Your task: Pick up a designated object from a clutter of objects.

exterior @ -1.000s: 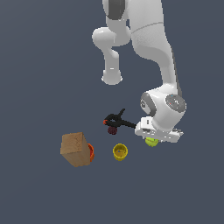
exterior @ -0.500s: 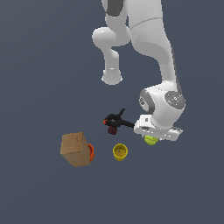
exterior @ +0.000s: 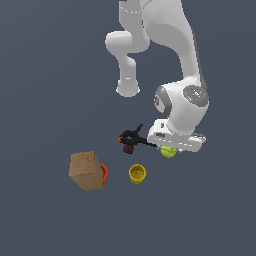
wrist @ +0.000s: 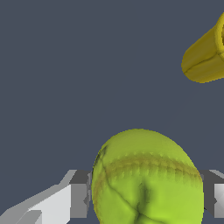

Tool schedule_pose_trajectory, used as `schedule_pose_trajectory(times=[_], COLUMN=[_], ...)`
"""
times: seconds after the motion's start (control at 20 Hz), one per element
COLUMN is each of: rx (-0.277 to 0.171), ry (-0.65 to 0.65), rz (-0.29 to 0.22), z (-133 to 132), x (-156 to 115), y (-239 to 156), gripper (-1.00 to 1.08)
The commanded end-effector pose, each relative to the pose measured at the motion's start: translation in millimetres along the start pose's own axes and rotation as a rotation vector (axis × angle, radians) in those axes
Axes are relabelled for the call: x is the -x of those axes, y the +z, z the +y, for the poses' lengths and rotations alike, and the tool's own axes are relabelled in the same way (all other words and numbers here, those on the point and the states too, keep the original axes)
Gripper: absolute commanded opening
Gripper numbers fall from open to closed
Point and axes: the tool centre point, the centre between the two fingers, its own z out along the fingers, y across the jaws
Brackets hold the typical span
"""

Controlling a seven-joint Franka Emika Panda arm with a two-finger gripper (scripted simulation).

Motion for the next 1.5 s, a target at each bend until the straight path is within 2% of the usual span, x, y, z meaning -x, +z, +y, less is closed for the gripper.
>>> schedule_pose_trajectory(times=[0.0, 0.95, 1.45], rx=[-0.001, -0.004, -0.003], ry=[0.000, 0.000, 0.001], rz=[0.002, 0.001, 0.001], z=[12, 113, 143], x=[2, 20, 22], y=[-22, -201, -254], gripper=[-1.00, -1.00, -1.00])
